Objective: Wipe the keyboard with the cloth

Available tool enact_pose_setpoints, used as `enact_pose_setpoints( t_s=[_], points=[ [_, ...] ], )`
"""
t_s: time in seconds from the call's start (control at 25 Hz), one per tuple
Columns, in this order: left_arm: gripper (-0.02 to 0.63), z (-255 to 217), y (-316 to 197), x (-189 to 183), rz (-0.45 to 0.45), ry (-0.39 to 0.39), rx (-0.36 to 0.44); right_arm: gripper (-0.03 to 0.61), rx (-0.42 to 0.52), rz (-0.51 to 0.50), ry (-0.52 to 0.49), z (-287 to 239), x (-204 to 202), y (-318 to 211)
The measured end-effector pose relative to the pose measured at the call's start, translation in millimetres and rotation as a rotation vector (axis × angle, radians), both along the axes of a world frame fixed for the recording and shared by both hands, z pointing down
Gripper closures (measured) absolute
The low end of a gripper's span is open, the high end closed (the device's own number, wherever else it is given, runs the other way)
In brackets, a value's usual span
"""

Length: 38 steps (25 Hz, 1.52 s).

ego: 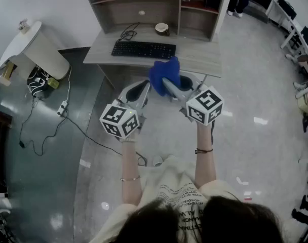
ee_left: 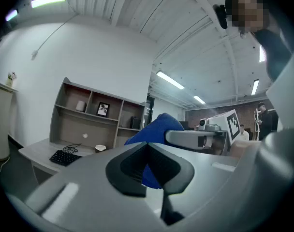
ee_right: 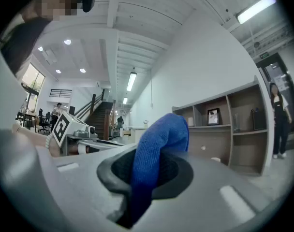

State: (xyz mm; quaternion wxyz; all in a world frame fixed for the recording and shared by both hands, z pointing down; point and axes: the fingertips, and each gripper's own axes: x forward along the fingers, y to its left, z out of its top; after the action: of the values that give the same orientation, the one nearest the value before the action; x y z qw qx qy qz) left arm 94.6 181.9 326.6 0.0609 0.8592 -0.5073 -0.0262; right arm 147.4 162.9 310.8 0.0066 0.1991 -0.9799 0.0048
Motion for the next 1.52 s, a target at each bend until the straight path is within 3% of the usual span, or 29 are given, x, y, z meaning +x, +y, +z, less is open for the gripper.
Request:
enact_pose_setpoints(
  t_s=[0.44,0.84,1.52],
  points=[
    [0.615,0.7,-10.5,17.3,-0.009,-0.024,-0.003,0.52,0.003,0.014,0.014,1.7,20.6,-14.0],
    [0.615,11.4,-14.9,31.1,-0.027,0.002,-0.018,0.52,-0.025,0.025,0.022,13.0,33.2,-25.5],
    [0.615,24.1,-74.6,5.1,-0.032,0.025,-0.039,0.52,-0.072,0.014,0.005,30.4,9.1,-82.3]
  ],
)
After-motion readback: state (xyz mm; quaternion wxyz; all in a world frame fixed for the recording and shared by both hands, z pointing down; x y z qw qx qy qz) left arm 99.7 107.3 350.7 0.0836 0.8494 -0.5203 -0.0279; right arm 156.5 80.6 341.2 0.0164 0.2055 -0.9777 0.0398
